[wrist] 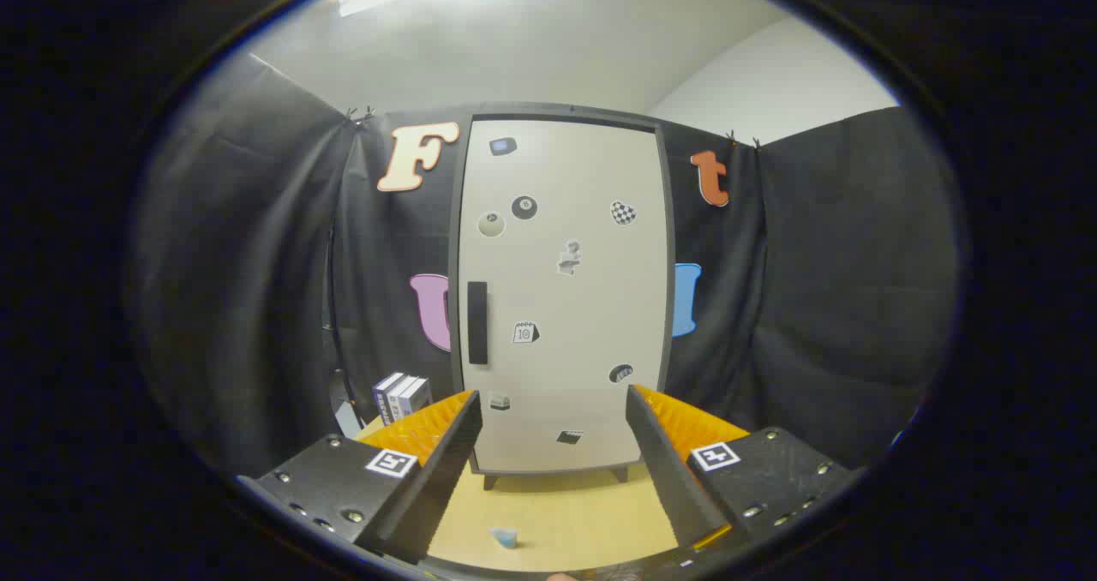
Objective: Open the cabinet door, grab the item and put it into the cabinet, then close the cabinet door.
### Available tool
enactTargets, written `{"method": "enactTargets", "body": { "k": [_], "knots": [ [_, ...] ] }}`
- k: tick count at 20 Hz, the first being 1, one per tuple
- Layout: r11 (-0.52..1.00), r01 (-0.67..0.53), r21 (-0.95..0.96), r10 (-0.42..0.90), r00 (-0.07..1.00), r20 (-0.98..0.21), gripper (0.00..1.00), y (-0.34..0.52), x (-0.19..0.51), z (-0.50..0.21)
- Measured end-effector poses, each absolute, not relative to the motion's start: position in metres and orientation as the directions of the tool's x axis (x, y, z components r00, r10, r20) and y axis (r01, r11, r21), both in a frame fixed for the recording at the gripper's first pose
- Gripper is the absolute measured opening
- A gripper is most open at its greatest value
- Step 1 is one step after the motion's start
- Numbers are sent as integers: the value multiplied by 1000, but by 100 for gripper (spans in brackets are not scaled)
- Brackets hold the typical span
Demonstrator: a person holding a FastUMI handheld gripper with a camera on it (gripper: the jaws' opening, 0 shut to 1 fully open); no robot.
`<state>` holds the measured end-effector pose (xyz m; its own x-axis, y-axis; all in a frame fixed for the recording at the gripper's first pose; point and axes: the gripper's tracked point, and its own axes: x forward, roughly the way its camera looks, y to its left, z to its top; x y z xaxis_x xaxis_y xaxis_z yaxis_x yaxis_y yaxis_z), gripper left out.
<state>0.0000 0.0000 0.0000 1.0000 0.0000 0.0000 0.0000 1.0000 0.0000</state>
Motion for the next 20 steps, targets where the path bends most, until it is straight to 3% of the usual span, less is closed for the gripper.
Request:
{"method": "enactTargets", "body": {
  "k": [20],
  "knots": [
    [1000,1,12,-1,1000,-31,100,-2,13,-11]
  ]
}}
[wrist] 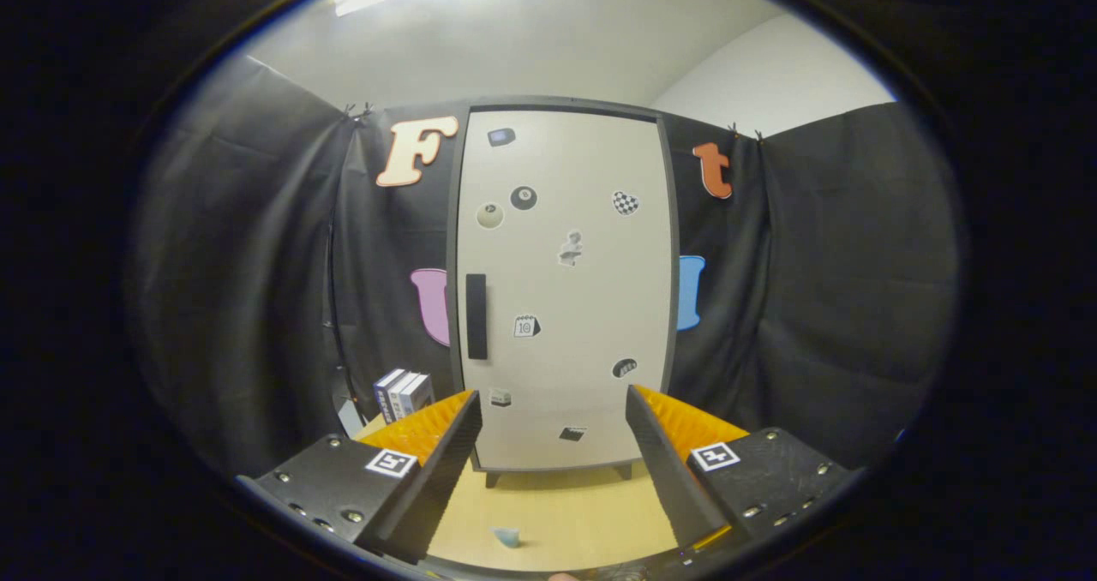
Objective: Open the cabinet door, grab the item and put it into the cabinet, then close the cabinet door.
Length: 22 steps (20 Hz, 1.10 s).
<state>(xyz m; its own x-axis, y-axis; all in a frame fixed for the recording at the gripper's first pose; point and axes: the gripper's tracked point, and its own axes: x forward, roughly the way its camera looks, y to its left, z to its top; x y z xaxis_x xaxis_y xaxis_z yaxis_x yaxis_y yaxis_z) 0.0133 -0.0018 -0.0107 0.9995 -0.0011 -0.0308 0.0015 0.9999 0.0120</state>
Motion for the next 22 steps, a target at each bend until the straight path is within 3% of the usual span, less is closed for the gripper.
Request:
{"method": "enactTargets", "body": {
  "k": [7,22],
  "knots": [
    [999,-49,7,49,997,-55,100,24,52,-20],
    [983,-178,50,180,983,-40,100,124,212,-25]
  ]
}}
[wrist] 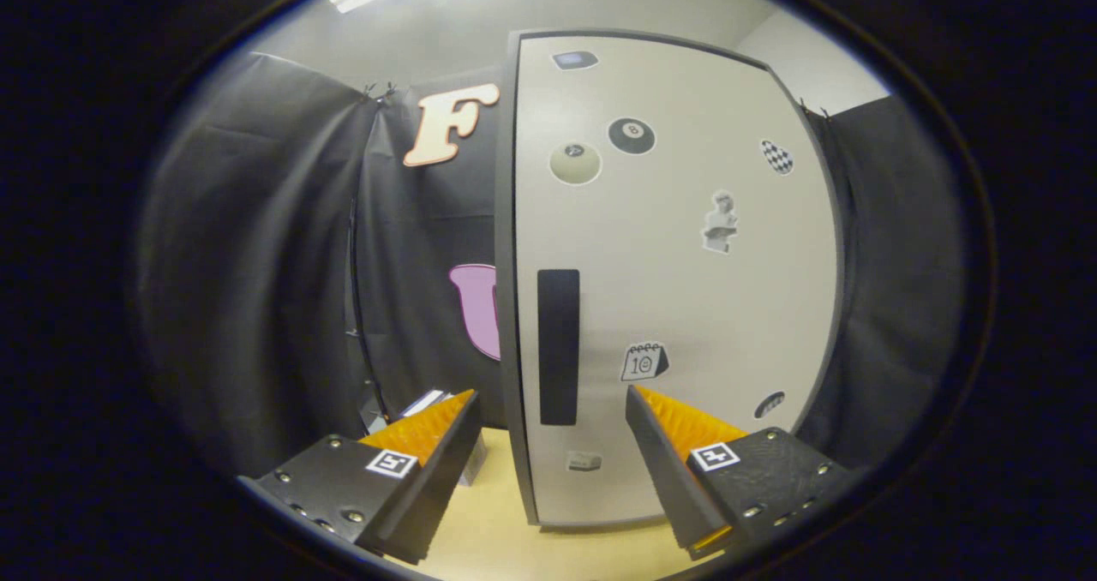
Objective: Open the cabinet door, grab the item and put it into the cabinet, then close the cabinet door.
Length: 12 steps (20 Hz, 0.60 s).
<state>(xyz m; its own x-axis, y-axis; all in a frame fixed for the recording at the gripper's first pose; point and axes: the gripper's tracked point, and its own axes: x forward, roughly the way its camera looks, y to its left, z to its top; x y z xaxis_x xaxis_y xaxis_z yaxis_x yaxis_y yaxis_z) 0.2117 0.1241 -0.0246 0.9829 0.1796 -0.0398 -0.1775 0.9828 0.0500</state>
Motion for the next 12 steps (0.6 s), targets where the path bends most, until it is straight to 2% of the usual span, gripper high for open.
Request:
{"method": "enactTargets", "body": {
  "k": [2,10,12],
  "knots": [
    [983,-173,56,174,984,-26,100,129,230,-22],
    [989,-125,79,128,991,-40,43,127,271,-31],
    [988,-128,82,133,989,-60,44,129,274,-36]
  ]
}}
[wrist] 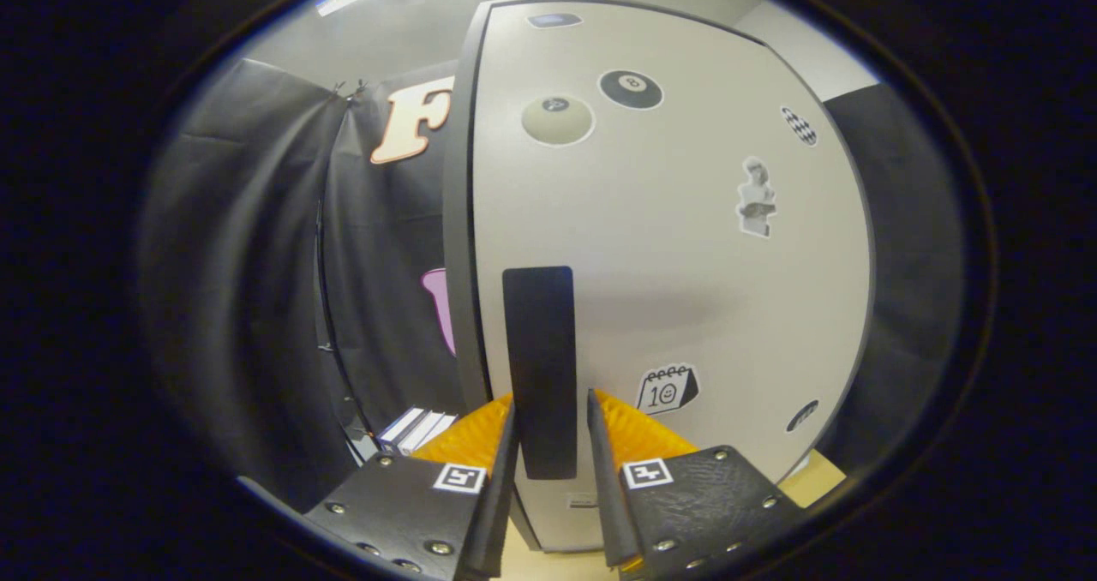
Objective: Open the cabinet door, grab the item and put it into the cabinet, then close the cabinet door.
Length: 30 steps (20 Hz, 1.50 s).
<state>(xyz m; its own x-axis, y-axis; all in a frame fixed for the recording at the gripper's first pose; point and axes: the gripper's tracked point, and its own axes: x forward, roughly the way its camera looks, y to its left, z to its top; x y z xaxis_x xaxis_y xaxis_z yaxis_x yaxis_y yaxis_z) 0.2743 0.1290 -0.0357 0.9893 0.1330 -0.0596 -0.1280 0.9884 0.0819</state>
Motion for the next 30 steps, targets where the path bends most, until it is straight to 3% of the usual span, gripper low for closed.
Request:
{"method": "enactTargets", "body": {
  "k": [1,3,7,8,30],
  "knots": [
    [984,-151,91,158,985,-74,44,132,273,-38],
    [985,-137,105,146,986,-80,30,133,279,-39],
    [984,-136,116,145,986,-78,30,131,272,-39],
    [984,-136,118,145,987,-72,21,130,271,-38],
    [993,-56,102,64,995,-79,20,45,147,-30]
  ]
}}
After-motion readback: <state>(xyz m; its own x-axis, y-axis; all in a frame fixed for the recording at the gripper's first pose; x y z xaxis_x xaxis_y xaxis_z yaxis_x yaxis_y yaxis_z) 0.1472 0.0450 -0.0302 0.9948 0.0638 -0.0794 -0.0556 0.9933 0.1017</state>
